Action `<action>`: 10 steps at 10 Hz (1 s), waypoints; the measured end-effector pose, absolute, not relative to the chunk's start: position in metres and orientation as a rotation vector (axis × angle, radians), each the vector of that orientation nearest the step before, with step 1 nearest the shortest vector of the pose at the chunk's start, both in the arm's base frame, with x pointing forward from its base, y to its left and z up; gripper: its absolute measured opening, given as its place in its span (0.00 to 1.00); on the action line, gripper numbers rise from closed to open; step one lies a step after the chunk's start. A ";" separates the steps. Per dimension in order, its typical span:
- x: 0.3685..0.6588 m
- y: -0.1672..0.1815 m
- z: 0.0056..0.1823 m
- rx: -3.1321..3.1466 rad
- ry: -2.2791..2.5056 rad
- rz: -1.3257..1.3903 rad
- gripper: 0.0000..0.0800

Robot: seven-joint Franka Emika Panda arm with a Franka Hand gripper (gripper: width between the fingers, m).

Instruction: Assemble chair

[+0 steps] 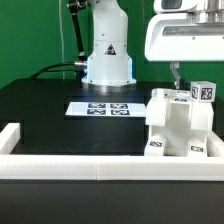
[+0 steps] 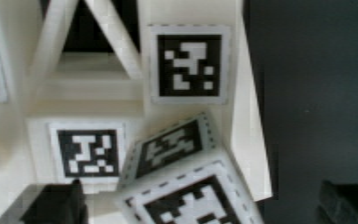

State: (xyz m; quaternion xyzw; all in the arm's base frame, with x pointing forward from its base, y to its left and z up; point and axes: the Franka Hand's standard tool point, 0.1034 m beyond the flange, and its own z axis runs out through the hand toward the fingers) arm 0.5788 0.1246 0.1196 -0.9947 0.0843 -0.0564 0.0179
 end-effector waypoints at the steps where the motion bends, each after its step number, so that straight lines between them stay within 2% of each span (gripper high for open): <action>1: 0.579 0.123 0.119 -3.101 0.167 -0.177 0.81; 3: 0.579 0.121 0.119 -3.111 0.084 -0.178 0.80; 4: 0.580 0.121 0.119 -3.109 0.108 -0.178 0.58; 5: 0.580 0.121 0.119 -3.109 0.108 -0.178 0.58; 6: 0.580 0.121 0.119 -3.109 0.112 -0.179 0.35; 10: 0.580 0.121 0.119 -3.074 0.394 -0.174 0.35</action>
Offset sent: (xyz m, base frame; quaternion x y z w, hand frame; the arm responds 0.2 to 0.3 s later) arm 0.0026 0.0033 0.0010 0.0031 -0.0141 0.0165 0.9998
